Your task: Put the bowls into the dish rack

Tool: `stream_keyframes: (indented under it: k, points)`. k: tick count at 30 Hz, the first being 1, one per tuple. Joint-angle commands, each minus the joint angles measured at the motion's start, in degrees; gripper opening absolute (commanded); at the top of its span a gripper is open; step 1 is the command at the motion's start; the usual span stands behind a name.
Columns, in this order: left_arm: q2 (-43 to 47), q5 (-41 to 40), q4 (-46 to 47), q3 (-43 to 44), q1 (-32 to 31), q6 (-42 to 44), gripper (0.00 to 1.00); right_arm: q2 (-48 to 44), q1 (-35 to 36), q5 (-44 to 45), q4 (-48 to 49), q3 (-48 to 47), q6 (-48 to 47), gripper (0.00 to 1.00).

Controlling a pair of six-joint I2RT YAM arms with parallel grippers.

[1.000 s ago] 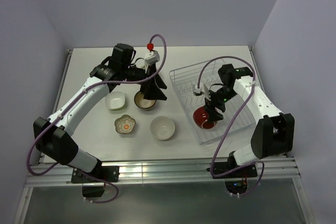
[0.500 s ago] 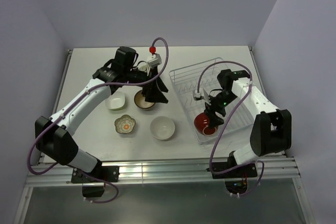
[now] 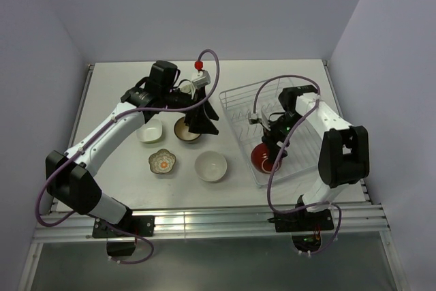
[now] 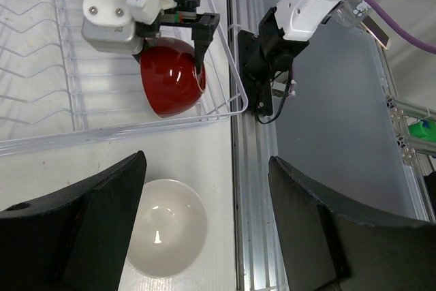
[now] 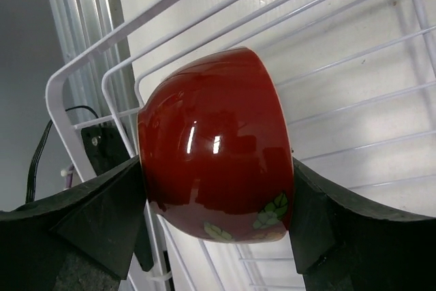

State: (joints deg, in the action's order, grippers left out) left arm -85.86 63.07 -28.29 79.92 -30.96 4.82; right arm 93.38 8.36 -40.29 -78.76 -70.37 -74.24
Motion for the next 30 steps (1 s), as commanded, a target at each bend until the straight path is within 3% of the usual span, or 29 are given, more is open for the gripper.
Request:
stream_keyframes:
  k: [1, 2, 4, 5, 14, 23, 30]
  points:
    - [0.44, 0.74, 0.96, -0.12, -0.33, 0.28, 0.79, 2.59, 0.25, 1.36, -4.12, -0.82, -0.12, 0.81]
    - [0.44, 0.65, 0.96, -0.20, -0.33, 0.19, 0.79, 2.85, 0.25, 1.53, -4.12, -1.08, 0.14, 0.82]
    - [0.43, 0.48, 1.31, -0.38, -0.33, 0.02, 0.79, 4.17, 0.17, 1.79, -4.03, -2.14, 1.19, 0.98]
    - [0.44, 0.30, 1.83, -0.38, -0.33, -0.51, 0.79, 4.61, 0.17, 1.71, -4.03, -2.58, 1.72, 0.99]
    - [0.43, -0.31, 1.93, 0.24, -0.42, -0.69, 0.79, 4.97, 0.17, 2.06, -1.40, -4.69, 7.69, 1.00]
    - [0.26, -0.40, 2.98, -0.03, -0.33, -1.22, 0.79, 1.45, 2.62, 3.64, 2.38, 1.55, 10.69, 1.00]
    - [-0.09, -0.31, 3.77, 0.32, -0.33, -2.18, 0.79, 4.52, 4.21, 0.66, 1.42, -1.26, 12.88, 1.00]
